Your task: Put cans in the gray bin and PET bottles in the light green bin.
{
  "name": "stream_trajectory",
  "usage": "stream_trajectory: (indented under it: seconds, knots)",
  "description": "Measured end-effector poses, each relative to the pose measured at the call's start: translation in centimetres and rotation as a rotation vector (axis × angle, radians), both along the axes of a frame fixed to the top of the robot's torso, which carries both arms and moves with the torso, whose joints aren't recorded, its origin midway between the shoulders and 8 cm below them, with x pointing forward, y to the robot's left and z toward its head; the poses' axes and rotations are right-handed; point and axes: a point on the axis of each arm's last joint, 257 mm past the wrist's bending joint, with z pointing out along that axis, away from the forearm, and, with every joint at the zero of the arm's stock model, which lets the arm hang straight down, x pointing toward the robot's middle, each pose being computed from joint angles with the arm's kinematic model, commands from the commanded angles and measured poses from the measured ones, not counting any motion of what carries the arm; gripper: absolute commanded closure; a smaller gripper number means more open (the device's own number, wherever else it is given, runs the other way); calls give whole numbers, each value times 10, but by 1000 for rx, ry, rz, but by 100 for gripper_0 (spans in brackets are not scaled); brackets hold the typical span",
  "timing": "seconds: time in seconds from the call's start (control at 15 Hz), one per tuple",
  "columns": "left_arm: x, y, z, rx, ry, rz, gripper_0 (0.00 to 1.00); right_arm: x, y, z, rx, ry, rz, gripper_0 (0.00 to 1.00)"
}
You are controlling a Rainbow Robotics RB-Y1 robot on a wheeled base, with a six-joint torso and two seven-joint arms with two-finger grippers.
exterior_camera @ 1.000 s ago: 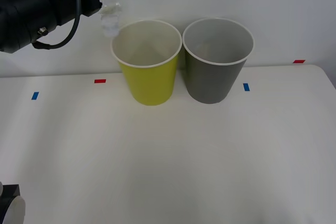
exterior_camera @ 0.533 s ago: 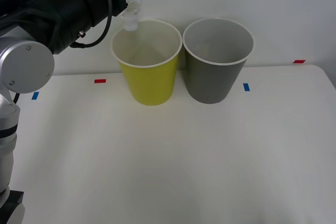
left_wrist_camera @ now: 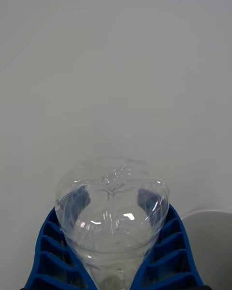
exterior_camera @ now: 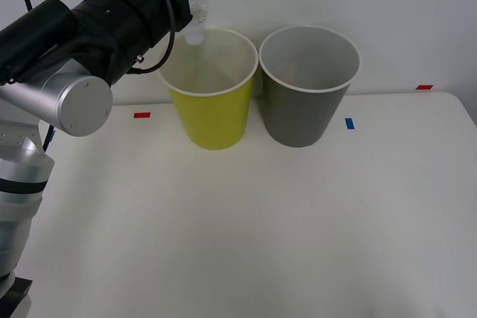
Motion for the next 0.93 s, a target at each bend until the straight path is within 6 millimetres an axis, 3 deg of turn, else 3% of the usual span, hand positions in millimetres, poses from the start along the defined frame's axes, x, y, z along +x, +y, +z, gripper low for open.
stream_trajectory:
  seconds: [0.27, 0.93]
  knots:
    - [4, -12, -10, -25, -16, -21, 100, 0, 0, 0, 0, 0, 0, 0]
    - [7, -18, -19, -67, -23, -43, 100, 0, 0, 0, 0, 0, 0, 0]
